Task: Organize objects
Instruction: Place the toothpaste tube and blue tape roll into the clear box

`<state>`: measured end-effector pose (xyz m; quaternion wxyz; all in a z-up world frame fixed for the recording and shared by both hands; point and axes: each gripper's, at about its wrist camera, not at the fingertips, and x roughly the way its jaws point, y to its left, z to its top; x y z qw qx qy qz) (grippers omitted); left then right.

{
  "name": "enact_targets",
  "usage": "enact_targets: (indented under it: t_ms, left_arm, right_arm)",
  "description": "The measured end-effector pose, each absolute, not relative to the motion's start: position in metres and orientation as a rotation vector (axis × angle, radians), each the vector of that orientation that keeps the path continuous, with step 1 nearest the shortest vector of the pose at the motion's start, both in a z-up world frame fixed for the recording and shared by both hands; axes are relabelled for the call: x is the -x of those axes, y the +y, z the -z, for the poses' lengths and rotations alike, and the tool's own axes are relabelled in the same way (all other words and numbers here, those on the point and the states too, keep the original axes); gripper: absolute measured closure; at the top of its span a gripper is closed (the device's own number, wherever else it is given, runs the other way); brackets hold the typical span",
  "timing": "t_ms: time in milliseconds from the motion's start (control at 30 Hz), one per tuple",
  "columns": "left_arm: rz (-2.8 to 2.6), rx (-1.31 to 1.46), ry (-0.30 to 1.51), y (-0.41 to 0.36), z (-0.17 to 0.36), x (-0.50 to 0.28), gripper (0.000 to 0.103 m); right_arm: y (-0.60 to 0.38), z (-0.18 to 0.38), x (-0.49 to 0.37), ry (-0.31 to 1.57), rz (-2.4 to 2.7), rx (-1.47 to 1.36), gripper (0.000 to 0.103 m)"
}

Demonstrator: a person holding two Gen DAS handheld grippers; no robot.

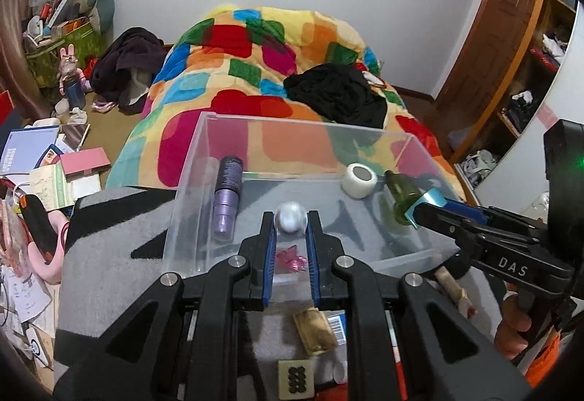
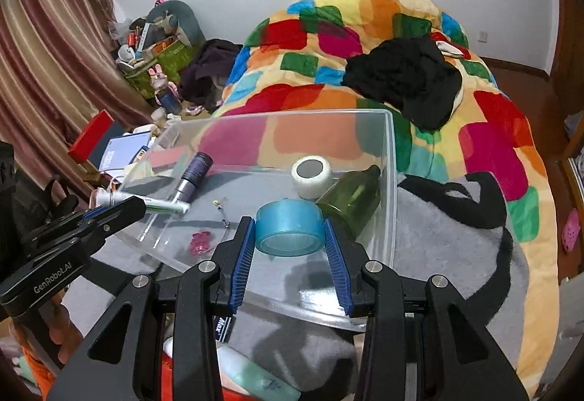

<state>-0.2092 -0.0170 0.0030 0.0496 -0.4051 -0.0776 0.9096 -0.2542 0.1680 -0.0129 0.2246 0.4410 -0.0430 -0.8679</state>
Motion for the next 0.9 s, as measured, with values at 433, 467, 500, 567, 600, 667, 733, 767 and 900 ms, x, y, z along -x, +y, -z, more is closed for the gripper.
enact_targets:
  t_ms: [433,467,500,567,600,667,733,767,900]
  left_arm:
    - [-2.789,1.183,-0.144,-0.005,-0.013,0.196,0.088]
    - [-2.794,1.174,-0.135,-0.004,-0.015,0.193,0.088]
    - [-2.796,1.169,-0.127,-0.003,-0.017,0.190,0.088]
    - [-2.798,1.156,-0.109,-0.002,-0.020,0.185,0.087]
    - [-2.800,1.152,-0.100,-0.002,-0.021,0.183,0.087]
    - [-2.806,1.141,-0.081,-0.001,-0.024,0.177,0.087]
    - [-2.805,1.136,-0.072,-0.001,-0.025,0.171,0.084]
    - [-2.805,1.133,-0.069,-0.001,-0.026,0.168,0.080]
    - [-2.814,1.131,-0.049,-0.003,-0.024,0.155,0.069]
  right_arm:
    - [0.152,0.005,0.240,0.016,2.397,-1.185,0.067]
    - [0.151,0.003,0.237,0.020,2.398,-1.178,0.067]
    - [0.151,0.002,0.235,0.025,2.399,-1.171,0.067]
    - [0.151,-0.003,0.230,0.037,2.406,-1.154,0.067]
    - [0.152,-0.005,0.227,0.043,2.409,-1.146,0.067]
    - [0.154,-0.010,0.221,0.053,2.414,-1.127,0.066]
    - [0.157,-0.015,0.214,0.065,2.424,-1.105,0.064]
    - [0.159,-0.017,0.210,0.067,2.428,-1.097,0.063]
    - [0.170,-0.023,0.195,0.086,2.459,-1.063,0.059]
